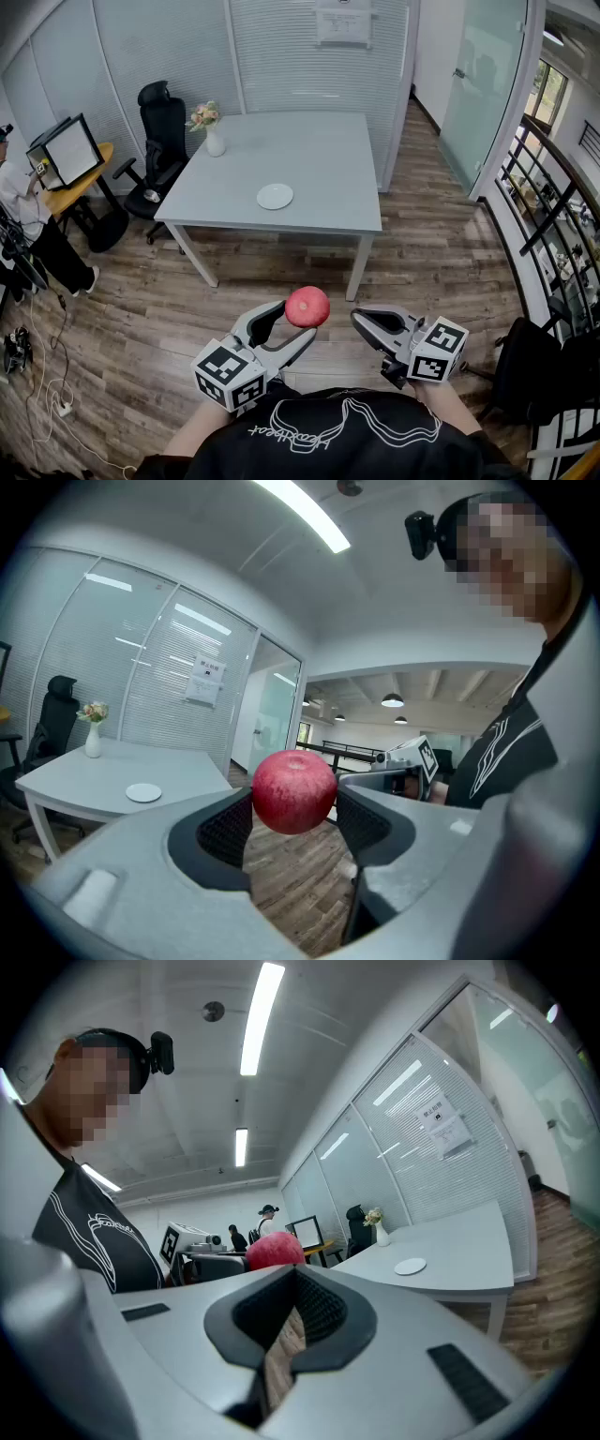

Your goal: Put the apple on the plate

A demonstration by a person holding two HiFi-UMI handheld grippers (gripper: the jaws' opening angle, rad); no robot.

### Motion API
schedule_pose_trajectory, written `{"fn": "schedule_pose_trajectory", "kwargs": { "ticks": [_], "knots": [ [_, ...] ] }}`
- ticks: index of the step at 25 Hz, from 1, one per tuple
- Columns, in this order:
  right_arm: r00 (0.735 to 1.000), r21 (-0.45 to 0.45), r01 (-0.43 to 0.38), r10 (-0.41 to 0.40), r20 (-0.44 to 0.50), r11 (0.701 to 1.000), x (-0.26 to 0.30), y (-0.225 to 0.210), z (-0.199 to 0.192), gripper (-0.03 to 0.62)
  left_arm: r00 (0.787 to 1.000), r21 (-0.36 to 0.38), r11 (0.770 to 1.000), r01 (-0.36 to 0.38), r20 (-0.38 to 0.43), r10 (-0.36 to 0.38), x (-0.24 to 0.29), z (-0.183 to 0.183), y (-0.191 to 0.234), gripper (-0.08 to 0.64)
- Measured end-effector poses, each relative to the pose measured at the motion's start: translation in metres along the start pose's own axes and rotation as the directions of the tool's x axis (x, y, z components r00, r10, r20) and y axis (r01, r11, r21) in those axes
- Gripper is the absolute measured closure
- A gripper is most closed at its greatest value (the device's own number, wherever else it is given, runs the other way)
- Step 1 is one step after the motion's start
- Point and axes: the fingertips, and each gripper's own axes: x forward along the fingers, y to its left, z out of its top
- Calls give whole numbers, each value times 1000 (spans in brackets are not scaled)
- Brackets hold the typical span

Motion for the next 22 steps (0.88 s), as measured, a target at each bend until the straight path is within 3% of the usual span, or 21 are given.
{"fn": "schedule_pose_trajectory", "kwargs": {
  "ticks": [5,10,18,22],
  "knots": [
    [1000,10,-2,2,6,1000,5,6,-2,584,1000,6,1000,1,4,-1,-8,3,1,273],
    [1000,84,-17,16,17,996,16,4,-9,584,1000,-16,1000,-3,2,3,-13,-4,9,273],
    [999,135,17,-12,-33,991,53,-27,-22,584,999,-82,997,-9,30,11,-9,-11,58,273],
    [999,166,33,-25,-45,986,77,-54,-21,583,1000,-107,994,3,7,-2,7,-14,91,274]
  ]
}}
